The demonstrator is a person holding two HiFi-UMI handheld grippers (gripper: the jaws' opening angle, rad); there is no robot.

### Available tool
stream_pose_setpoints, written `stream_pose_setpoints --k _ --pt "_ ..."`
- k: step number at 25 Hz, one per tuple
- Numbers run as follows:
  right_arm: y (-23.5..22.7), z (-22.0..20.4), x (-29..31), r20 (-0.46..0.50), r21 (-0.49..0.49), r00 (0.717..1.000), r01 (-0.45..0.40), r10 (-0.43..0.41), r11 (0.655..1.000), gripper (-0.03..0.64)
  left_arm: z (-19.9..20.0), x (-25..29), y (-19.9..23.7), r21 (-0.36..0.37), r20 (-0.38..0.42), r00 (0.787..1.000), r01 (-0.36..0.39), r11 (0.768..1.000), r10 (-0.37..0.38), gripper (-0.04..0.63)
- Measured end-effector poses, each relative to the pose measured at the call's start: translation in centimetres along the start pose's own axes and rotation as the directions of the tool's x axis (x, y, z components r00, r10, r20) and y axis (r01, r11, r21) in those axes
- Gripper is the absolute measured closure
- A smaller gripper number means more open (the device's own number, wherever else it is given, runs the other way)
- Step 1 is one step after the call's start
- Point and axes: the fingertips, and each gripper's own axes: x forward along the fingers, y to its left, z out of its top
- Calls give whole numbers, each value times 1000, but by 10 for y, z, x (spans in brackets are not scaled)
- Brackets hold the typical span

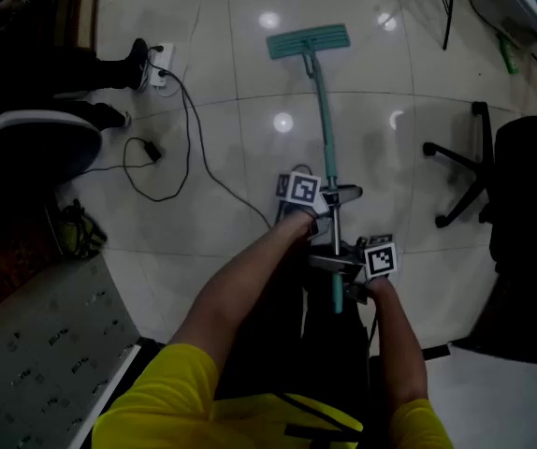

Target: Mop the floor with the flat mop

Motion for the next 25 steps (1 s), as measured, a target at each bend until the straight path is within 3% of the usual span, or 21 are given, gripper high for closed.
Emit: stream_pose_setpoints --k 4,7,10,14,17,19,21,23,25 --pt "-27 83 17 44 21 999 -19 18 1000 498 91 0 12 58 -26 999 -25 998 26 460" --pt "-19 95 23 91 65 994 -65 59 996 515 102 -2 9 93 -61 996 -59 994 65 448" --pt "8 39 25 71 103 996 -59 52 993 514 41 -9 -4 59 -80 996 -47 997 51 446" --pt "65 -90 10 30 206 999 -38 33 978 513 -106 -21 -38 1 -128 990 -54 999 54 428" --pt "88 -140 -1 -25 236 1000 3 3 972 489 -163 -25 -55 -63 -82 996 -43 997 38 422" --pt "85 -129 -3 -28 232 1000 -6 13 973 493 -150 -23 -54 -66 -44 999 -32 997 29 423" --pt "81 -89 -6 10 212 999 -41 40 976 491 -109 -16 -53 -44 -27 999 -22 999 21 417" --pt "67 -28 -6 40 167 998 -45 39 985 491 -46 -6 -50 -11 -23 1000 -11 1000 10 417" --pt "37 40 -1 7 104 1000 15 -15 995 490 29 3 -41 15 -24 1000 16 1000 -15 431"
